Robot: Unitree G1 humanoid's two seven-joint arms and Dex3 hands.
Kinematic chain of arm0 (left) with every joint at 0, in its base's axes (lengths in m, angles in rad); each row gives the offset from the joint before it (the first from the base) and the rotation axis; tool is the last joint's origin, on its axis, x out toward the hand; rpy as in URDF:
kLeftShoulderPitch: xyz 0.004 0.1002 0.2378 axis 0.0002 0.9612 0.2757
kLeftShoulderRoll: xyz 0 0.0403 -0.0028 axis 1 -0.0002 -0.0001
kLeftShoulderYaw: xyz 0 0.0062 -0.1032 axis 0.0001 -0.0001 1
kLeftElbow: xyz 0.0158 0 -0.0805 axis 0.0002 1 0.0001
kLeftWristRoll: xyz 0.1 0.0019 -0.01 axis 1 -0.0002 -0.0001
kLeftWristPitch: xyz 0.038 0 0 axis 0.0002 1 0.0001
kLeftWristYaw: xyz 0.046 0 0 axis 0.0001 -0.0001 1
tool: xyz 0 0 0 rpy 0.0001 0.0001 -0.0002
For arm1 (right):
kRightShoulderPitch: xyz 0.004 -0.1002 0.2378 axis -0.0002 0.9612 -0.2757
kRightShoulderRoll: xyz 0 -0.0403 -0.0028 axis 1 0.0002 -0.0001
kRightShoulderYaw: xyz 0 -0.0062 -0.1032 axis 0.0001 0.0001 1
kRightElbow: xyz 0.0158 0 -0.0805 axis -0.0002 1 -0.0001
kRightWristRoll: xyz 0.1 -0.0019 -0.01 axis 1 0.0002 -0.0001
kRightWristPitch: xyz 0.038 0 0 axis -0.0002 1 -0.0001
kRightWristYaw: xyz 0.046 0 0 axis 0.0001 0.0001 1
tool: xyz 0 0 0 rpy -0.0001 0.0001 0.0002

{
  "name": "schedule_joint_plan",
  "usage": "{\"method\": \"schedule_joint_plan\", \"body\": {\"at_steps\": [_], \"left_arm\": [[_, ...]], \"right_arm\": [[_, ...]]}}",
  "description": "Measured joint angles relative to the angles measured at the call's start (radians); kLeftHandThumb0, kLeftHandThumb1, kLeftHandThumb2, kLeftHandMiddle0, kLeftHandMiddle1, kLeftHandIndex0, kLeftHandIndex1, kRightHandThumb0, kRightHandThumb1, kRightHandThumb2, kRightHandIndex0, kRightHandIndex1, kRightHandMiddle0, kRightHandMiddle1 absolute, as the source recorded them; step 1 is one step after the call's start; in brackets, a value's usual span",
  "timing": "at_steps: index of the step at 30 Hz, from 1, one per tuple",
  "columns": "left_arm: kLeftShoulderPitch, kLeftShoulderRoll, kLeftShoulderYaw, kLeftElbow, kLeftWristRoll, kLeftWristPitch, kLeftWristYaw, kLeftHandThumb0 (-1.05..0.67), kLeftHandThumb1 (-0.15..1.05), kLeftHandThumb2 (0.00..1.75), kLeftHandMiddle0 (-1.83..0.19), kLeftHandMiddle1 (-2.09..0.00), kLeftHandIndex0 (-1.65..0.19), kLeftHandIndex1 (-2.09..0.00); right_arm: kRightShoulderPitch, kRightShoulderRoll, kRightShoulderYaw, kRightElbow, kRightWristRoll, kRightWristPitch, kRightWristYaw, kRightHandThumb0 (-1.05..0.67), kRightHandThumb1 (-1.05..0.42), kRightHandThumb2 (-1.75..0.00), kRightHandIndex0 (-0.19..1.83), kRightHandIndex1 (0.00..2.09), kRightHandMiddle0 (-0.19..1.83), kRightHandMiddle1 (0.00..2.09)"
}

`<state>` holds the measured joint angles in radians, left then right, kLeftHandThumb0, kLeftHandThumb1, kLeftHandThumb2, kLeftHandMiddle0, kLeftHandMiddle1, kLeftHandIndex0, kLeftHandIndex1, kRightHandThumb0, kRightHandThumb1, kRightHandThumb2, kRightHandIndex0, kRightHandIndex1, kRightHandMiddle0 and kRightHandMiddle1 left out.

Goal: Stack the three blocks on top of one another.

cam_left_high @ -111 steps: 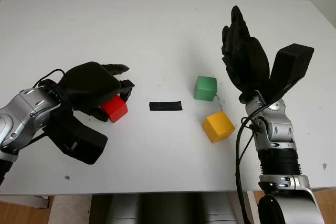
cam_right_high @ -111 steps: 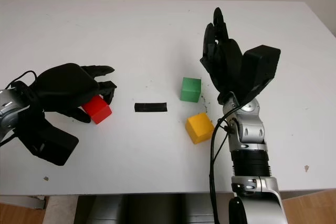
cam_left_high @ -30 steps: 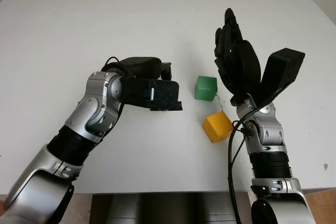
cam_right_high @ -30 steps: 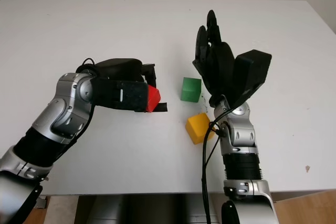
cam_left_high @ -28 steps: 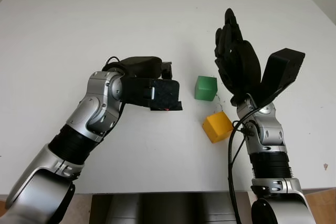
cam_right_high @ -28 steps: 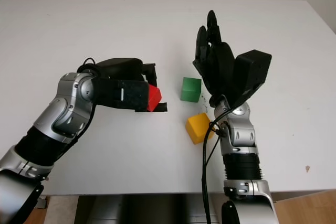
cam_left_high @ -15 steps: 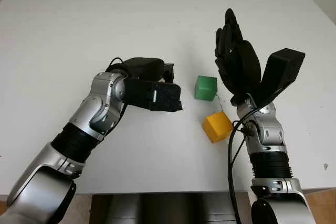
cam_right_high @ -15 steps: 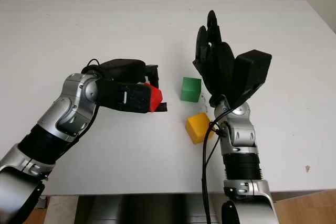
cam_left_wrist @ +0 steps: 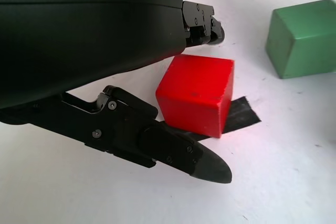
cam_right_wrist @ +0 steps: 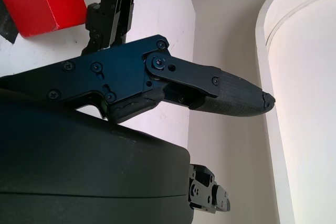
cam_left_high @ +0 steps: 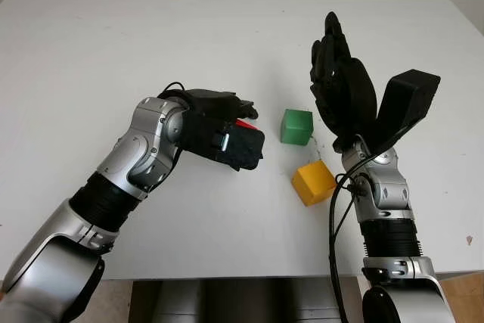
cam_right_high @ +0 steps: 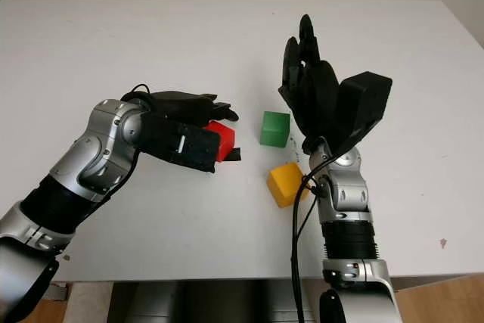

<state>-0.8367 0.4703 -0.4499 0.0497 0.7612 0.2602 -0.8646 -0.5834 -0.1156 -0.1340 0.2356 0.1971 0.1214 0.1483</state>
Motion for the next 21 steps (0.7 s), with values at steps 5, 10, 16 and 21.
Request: {"method": "schedule_joint_plan", "body": {"at_steps": [5, 10, 16, 21], "left_arm": [[0.004, 0.039, 0.071, -0.090, -0.083, 0.010, -0.028, -0.89, 1.00, 0.08, 0.19, 0.00, 0.16, -0.04], [0.004, 0.088, 0.176, -0.159, -0.177, 0.113, -0.069, -0.96, 1.04, 0.07, 0.19, 0.00, 0.19, 0.00], [0.039, 0.108, 0.393, -0.192, -0.373, 0.177, 0.023, -0.94, 1.05, 0.23, 0.19, 0.00, 0.19, 0.00], [0.180, 0.080, 0.528, -0.197, -0.490, 0.134, 0.213, -0.83, 1.05, 0.53, 0.19, 0.00, 0.19, 0.00]], "right_arm": [[0.000, -0.002, -0.003, 0.000, -0.003, -0.008, -0.001, -0.74, -1.05, -0.69, -0.19, 0.00, -0.19, 0.00], [0.000, -0.007, -0.010, 0.000, -0.005, -0.015, -0.006, -0.75, -1.05, -0.69, -0.19, 0.00, -0.19, 0.00], [-0.002, -0.033, -0.017, 0.000, 0.002, -0.006, 0.019, -0.76, -1.05, -0.68, -0.19, 0.00, -0.19, 0.00], [-0.007, -0.082, -0.025, 0.000, 0.007, -0.006, 0.072, -0.74, -1.05, -0.60, -0.19, 0.00, -0.19, 0.00]]}}
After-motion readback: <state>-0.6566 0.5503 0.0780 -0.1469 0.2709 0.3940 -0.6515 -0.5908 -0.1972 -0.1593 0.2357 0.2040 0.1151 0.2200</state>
